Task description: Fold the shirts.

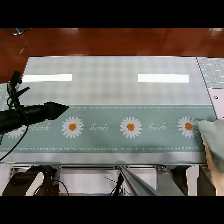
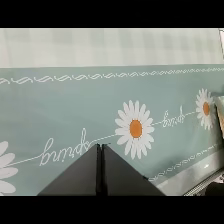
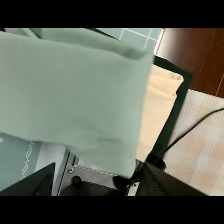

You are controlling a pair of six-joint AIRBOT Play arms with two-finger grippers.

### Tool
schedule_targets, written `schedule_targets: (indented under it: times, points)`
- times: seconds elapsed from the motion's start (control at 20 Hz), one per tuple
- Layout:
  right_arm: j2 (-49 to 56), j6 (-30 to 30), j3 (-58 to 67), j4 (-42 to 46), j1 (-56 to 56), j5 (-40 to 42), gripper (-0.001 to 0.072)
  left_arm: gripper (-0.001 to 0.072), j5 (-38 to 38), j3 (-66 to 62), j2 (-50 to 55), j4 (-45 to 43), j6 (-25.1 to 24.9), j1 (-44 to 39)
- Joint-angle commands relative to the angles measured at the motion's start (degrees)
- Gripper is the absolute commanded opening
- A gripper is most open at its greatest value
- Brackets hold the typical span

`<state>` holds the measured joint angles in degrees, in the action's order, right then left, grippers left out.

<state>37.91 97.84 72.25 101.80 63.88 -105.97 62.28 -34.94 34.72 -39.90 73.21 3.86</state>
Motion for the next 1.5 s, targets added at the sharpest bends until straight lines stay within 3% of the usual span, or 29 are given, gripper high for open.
schedule_targets:
  times: [0.0, 0.05, 0.1, 0.15, 0.2, 0.35, 0.45, 0.55, 0.65, 0.7, 0.8, 0.9, 1.0, 1.45]
  points:
    - [1.0, -0.2, -2.1, 0.3, 0.7, 0.2, 0.0629, 0.0027, -2.2, 0.0, 0.0, 0.1, -0.4, 0.0]
    - [2.4, -0.9, -2.1, -3.3, 0.7, 1.0, 0.0596, 0.0027, -4.0, 0.0, 0.0, 0.1, -0.4, 0.0]
    - [3.8, -2.3, -2.1, -9.8, 0.7, 2.5, 0.0449, 0.0027, -6.4, 0.0, 0.0, 0.1, -0.4, 0.0]
    - [4.9, -3.7, -2.1, -18.4, 0.7, 5.0, 0.0182, 0.0027, -8.6, -0.3, 0.2, 0.4, -0.8, 0.0]
    - [5.9, -5.5, -2.1, -27.8, 0.3, 8.0, 0.0019, 0.0027, -9.7, -1.6, 1.2, 1.1, -2.1, 0.0]
    - [8.9, -5.6, -2.1, -48.9, -9.2, 22.8, 0.0018, 0.0026, -7.3, -13.4, 8.7, 4.1, -5.1, -0.1]
    - [10.6, -8.5, -2.1, -53.7, -23.1, 33.6, 0.0019, 0.0025, -4.5, -25.7, 15.4, 4.3, -5.1, -2.0]
    - [13.1, -11.3, -2.1, -49.8, -40.7, 40.7, 0.0019, 0.0025, -2.3, -36.6, 21.6, 3.5, -5.1, -6.1]
    - [16.8, -11.5, -2.2, -37.9, -57.3, 43.0, 0.0019, 0.0025, -1.3, -40.9, 25.2, -0.5, -5.0, -11.4]
    - [19.0, -10.4, -2.8, -29.8, -64.2, 42.9, 0.0019, 0.0025, -1.3, -40.3, 26.1, -4.6, -4.8, -14.4]
    - [23.4, -2.6, -6.3, -15.8, -74.2, 43.1, 0.0019, 0.0025, -2.6, -35.5, 27.1, -16.6, 1.7, -19.2]
    - [28.4, 5.4, -7.7, -8.2, -76.9, 42.2, 0.0019, 0.0026, -5.2, -28.8, 27.8, -28.9, 7.7, -20.5]
    - [32.4, 7.2, -7.6, -8.8, -75.2, 41.3, 0.0019, 0.0026, -5.2, -25.7, 29.0, -35.7, 13.6, -18.2]
    - [34.4, 6.6, -7.6, -7.8, -73.4, 39.8, 0.0019, 0.0027, -4.9, -25.4, 30.0, -34.7, 14.1, -13.7]
